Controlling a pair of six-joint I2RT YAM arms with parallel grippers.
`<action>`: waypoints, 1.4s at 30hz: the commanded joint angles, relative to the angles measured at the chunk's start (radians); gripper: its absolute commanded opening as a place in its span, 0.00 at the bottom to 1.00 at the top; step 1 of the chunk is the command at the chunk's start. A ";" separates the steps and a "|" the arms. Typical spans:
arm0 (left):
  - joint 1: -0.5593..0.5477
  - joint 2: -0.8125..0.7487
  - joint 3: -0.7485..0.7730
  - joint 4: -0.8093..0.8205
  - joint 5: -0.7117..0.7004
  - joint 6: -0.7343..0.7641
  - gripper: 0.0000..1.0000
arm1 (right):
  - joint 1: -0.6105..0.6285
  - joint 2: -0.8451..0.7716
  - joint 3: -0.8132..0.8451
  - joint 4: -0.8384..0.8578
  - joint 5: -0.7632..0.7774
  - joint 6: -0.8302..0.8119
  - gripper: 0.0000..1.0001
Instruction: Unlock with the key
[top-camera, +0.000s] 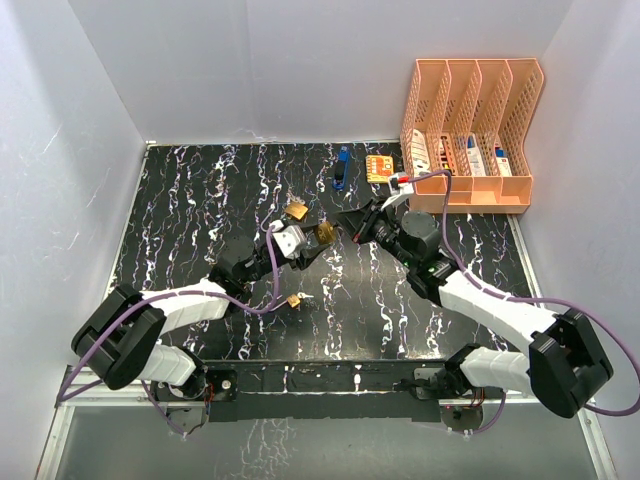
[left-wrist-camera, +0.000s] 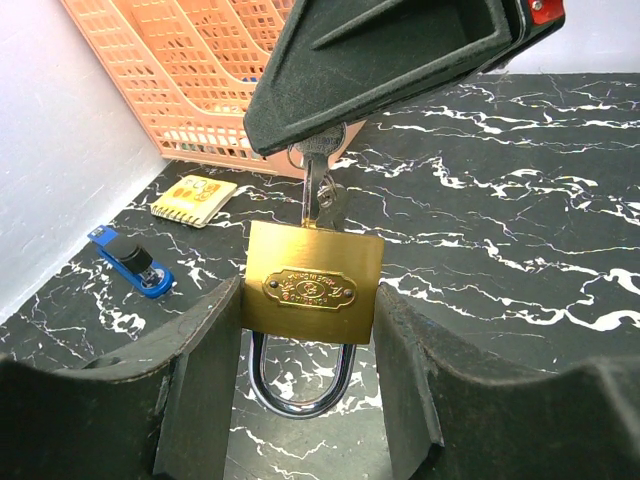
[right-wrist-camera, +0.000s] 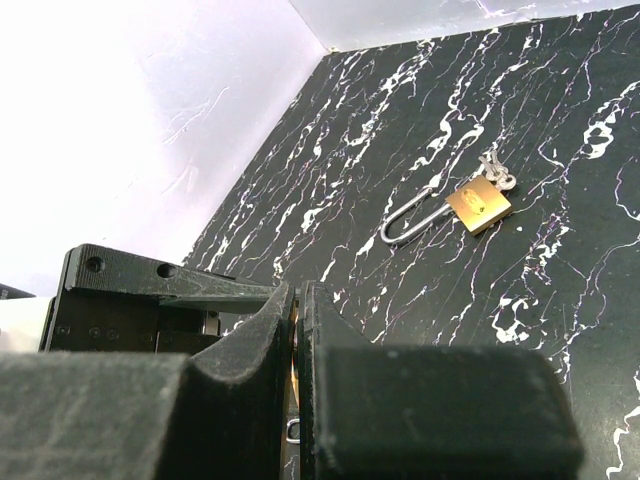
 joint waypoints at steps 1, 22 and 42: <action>-0.010 -0.074 0.067 0.145 0.084 -0.018 0.00 | 0.008 -0.017 -0.015 0.021 -0.022 -0.025 0.00; -0.010 -0.012 0.068 0.267 0.094 -0.069 0.00 | 0.005 -0.087 -0.078 0.065 0.001 -0.013 0.00; -0.010 0.023 0.086 0.245 0.131 -0.054 0.00 | 0.006 -0.123 -0.101 0.094 -0.011 -0.024 0.00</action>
